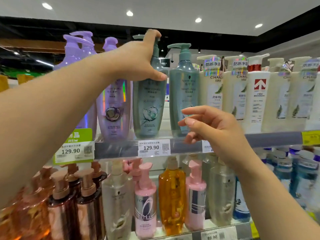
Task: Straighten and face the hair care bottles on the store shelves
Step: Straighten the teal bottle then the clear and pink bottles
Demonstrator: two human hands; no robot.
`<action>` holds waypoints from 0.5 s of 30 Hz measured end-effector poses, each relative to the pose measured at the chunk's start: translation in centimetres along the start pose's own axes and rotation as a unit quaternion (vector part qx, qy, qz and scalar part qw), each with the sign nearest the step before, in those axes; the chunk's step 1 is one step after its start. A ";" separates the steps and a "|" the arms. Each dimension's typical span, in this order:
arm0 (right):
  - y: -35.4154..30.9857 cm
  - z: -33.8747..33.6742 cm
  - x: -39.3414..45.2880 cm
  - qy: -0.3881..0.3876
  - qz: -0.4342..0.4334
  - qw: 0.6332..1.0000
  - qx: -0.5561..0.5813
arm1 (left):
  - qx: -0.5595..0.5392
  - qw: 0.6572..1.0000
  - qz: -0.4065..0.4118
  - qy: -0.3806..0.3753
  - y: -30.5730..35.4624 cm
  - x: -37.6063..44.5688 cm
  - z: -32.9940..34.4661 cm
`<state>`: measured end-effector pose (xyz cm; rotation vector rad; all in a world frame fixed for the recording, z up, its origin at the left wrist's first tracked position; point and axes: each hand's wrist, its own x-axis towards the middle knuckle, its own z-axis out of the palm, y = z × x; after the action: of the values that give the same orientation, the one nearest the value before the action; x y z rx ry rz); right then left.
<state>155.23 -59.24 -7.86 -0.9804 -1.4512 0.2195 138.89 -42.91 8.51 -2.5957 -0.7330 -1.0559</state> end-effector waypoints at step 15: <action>5.0 -2.9 -5.9 0.073 0.124 0.988 0.061 | 0.253 0.967 0.013 -0.040 -1.3 1.2 1.0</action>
<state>158.92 -61.34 -14.93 -1.0527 -1.1683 0.4055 139.47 -40.96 8.67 -2.2056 -0.8526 -0.6493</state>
